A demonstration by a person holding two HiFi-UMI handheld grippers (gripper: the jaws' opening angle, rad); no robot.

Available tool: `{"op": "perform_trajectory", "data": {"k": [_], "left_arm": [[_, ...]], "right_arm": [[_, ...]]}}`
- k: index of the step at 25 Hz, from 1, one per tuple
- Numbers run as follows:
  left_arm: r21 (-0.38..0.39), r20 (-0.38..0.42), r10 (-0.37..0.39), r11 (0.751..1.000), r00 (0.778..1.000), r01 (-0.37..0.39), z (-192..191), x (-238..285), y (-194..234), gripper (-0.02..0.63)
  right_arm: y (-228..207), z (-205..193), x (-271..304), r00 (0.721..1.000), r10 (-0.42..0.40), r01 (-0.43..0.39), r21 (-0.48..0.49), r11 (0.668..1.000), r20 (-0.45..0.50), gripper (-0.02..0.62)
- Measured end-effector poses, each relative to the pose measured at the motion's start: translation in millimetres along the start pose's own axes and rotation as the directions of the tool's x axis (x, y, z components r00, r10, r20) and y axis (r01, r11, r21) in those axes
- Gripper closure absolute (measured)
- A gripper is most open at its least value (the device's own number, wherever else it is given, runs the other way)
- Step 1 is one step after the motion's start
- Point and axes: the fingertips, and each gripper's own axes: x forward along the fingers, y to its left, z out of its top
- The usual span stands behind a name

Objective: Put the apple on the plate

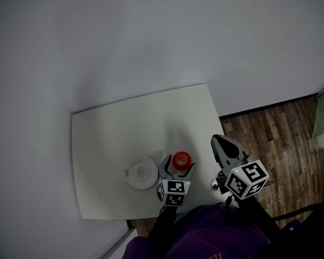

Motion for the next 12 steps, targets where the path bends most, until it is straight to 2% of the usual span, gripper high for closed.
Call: {"op": "perform_trajectory", "data": {"k": [5, 12], "left_arm": [[-0.001, -0.059, -0.011, 1.000, 0.998, 0.011, -11, 8, -3, 0.215], [-0.008, -0.064, -0.010, 1.000, 0.998, 0.010, -18, 15, 1, 0.220]], "right_arm": [[-4, 1, 1, 1.000, -0.013, 0.013, 0.001, 1.000, -0.002, 0.584], [-5, 0, 1, 1.000, -0.025, 0.025, -0.003, 1.000, -0.006, 0.584]]}}
